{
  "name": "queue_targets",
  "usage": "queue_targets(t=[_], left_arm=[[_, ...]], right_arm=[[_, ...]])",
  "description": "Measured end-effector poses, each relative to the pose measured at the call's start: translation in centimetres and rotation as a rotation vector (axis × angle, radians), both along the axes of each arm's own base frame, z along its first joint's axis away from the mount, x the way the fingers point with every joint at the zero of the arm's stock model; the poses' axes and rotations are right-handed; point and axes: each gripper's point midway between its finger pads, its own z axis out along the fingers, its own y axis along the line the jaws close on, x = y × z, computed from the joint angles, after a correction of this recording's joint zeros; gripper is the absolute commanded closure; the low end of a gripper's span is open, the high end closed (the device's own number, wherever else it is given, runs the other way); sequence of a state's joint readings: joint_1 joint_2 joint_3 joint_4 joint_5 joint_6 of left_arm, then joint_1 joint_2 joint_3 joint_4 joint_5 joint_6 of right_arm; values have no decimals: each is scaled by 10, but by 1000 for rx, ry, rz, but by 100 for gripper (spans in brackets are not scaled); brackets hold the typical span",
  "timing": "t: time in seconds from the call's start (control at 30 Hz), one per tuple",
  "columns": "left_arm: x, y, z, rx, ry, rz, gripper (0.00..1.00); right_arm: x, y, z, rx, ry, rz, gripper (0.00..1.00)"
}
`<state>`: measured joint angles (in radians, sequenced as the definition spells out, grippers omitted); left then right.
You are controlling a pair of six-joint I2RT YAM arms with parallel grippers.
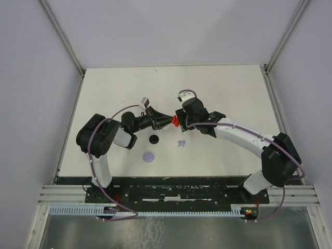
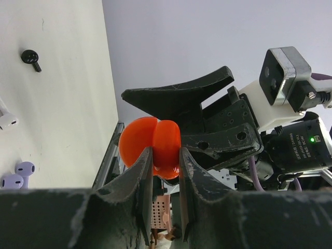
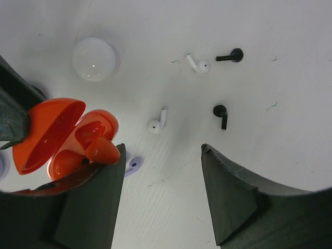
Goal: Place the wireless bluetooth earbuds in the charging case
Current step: Close the charging case.
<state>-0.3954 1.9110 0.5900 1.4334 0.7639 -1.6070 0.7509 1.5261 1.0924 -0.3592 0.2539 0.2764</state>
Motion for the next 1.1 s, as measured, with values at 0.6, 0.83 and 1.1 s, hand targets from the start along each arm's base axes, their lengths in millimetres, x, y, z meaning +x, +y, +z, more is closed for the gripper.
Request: queue_targets(t=[0.6,0.83,1.1], left_arm=[[-1,-2,1,-2,-3,-3,97],[7,-1,5,-30,-10,49,97],[17,0,3,-56,14,105,97]], right_arm=[[17,-8,7,-29,-42,-65,32],[5,-33,-5,56,-71,-97,32],[-3,-34,-11,120,-130,-69,29]])
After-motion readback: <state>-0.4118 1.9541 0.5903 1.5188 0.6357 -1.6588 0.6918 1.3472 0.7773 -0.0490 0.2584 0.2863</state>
